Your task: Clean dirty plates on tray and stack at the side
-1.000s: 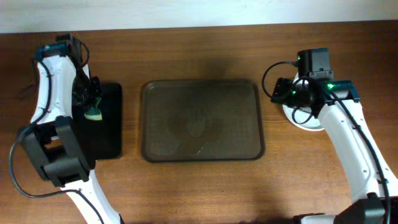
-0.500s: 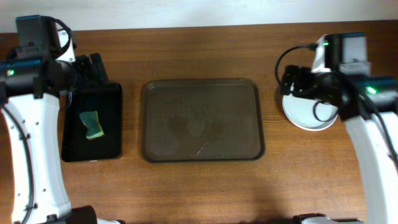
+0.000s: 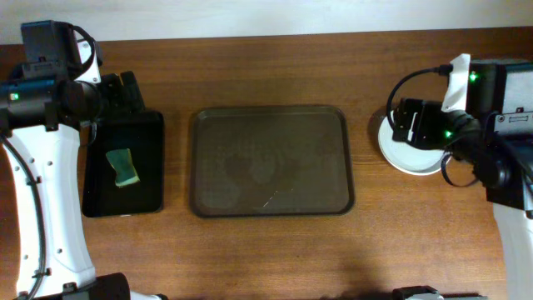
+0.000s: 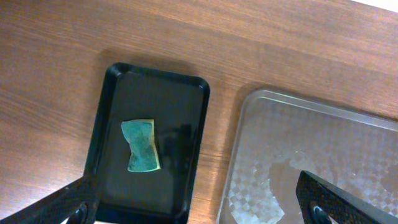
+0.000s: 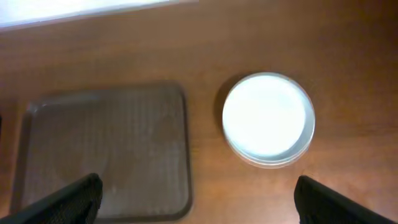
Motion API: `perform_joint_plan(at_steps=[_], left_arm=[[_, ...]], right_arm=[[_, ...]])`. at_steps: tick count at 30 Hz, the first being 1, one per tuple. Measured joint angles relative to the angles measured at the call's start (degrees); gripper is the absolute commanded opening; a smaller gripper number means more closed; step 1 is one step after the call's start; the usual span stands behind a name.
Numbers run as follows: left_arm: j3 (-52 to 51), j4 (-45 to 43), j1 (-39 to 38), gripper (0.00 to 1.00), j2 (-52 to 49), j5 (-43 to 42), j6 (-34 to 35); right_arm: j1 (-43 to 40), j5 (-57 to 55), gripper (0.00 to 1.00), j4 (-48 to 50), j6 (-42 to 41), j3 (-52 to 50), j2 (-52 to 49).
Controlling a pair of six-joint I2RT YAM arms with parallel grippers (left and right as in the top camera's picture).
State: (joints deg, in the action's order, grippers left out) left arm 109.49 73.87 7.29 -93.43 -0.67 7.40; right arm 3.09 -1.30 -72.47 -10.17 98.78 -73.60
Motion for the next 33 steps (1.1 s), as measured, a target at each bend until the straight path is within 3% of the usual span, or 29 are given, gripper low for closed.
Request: perform_joint_plan(at_steps=[2,4,9,13,18,20,25,33], left_arm=[[0.00,-0.02,0.00,0.99,0.00,-0.02,0.00],[-0.02,-0.02,0.00,0.99,0.00,-0.02,0.00],[-0.09,0.15,0.00,0.99,0.00,-0.39,0.00],[-0.11,-0.07,0.00,0.99,-0.02,-0.42,0.00],[-0.11,0.00,0.00,0.99,-0.07,-0.44,0.00],[-0.11,-0.02,0.00,0.99,-0.07,-0.44,0.00],[-0.11,0.00,0.00,0.99,-0.09,-0.42,0.00],[-0.11,0.02,0.00,0.99,-0.09,-0.44,0.00]], right_arm=[[0.00,-0.83,0.98,9.14,1.01,-4.39,3.08],[0.00,-1.33,0.98,21.75,2.62,-15.06,10.73],[-0.26,0.15,0.98,56.81,3.37,-56.13,36.79],[-2.32,2.97,0.98,67.78,3.30,-77.29,53.09],[-2.38,3.61,0.99,85.22,3.32,-94.05,65.72],[-2.38,3.80,0.98,85.88,3.39,-97.53,69.05],[-2.38,3.32,0.98,68.87,3.34,-98.18,72.89],[-2.38,3.32,0.98,68.39,3.34,-98.18,72.91]])
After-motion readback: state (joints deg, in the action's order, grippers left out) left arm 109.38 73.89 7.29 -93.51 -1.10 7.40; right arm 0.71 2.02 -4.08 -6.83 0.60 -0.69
